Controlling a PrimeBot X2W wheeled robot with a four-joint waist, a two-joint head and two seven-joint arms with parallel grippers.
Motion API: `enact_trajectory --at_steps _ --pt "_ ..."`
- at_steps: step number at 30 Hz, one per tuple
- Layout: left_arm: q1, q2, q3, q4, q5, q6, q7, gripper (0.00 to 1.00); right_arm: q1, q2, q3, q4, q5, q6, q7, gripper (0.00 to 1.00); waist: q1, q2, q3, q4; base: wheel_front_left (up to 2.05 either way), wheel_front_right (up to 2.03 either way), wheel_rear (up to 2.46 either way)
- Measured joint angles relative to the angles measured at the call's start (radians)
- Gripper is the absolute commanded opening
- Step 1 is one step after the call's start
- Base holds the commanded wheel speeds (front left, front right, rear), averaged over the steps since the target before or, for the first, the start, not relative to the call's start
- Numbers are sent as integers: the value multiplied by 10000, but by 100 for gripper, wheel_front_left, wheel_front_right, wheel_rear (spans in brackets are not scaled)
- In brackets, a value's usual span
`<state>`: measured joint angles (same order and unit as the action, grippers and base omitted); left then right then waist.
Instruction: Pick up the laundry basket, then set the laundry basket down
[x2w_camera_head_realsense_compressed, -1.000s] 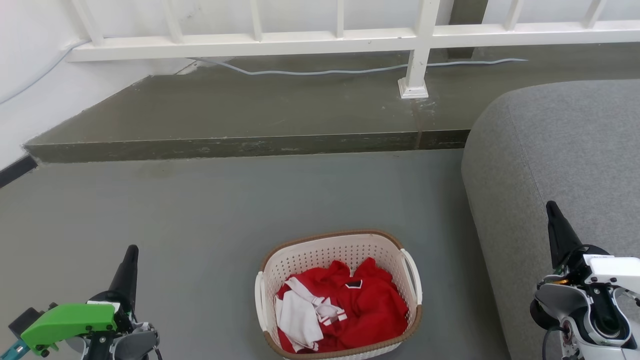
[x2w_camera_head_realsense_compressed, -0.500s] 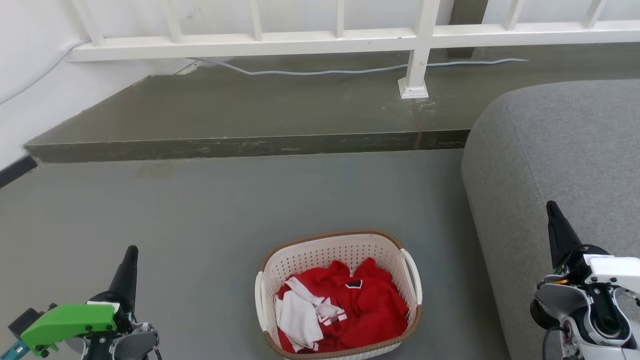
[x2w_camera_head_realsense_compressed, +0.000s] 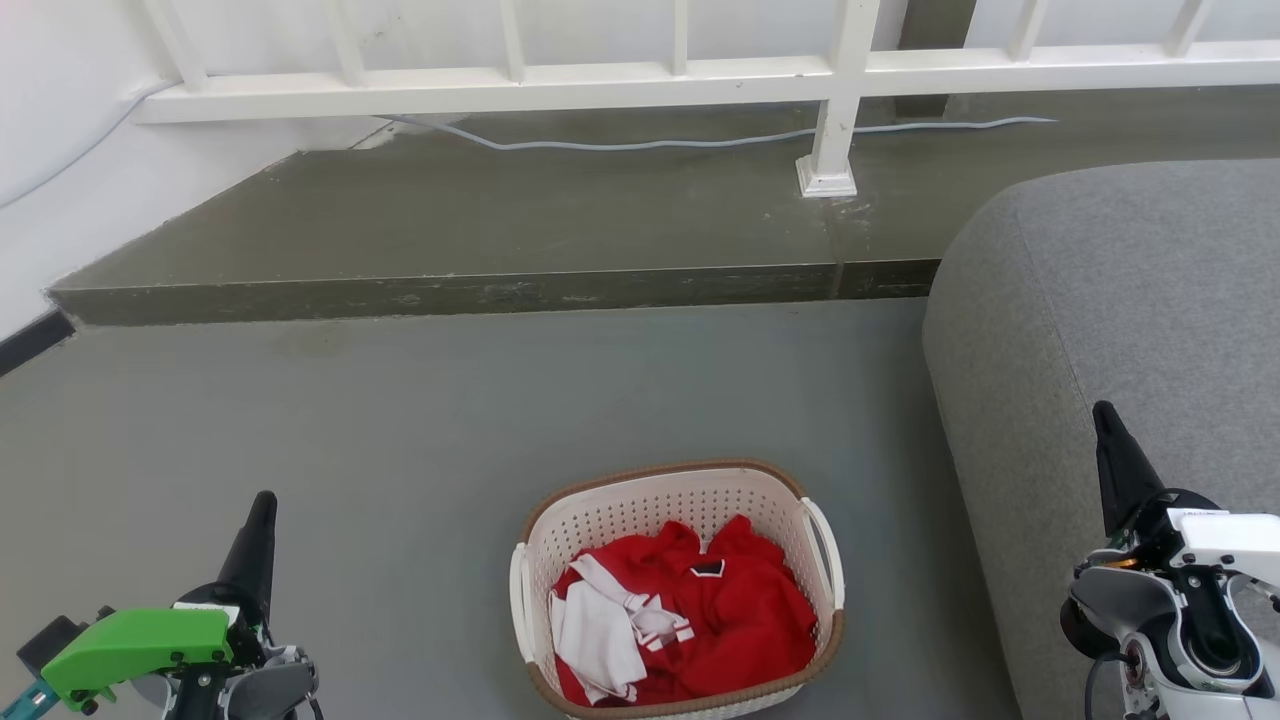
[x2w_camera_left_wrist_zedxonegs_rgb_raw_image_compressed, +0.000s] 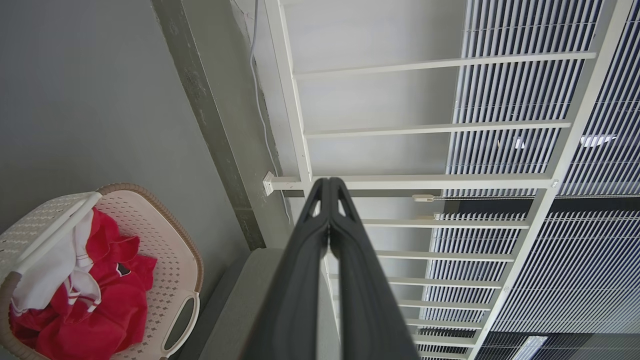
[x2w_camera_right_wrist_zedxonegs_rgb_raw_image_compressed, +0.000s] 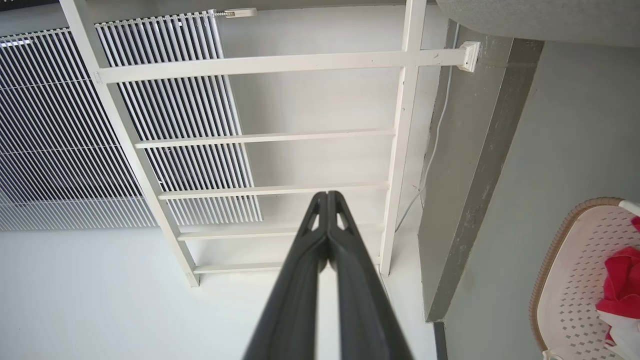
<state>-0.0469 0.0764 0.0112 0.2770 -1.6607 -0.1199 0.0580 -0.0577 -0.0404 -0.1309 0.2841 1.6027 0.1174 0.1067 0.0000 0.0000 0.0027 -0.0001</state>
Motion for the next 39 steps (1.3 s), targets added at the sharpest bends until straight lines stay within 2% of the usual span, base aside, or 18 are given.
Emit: enact_trajectory --at_steps 39 --pt "-5 0 42 19 0 -2 27 0 0 0 -10 -15 0 2 0 0 0 0 0 1 0 0 0"
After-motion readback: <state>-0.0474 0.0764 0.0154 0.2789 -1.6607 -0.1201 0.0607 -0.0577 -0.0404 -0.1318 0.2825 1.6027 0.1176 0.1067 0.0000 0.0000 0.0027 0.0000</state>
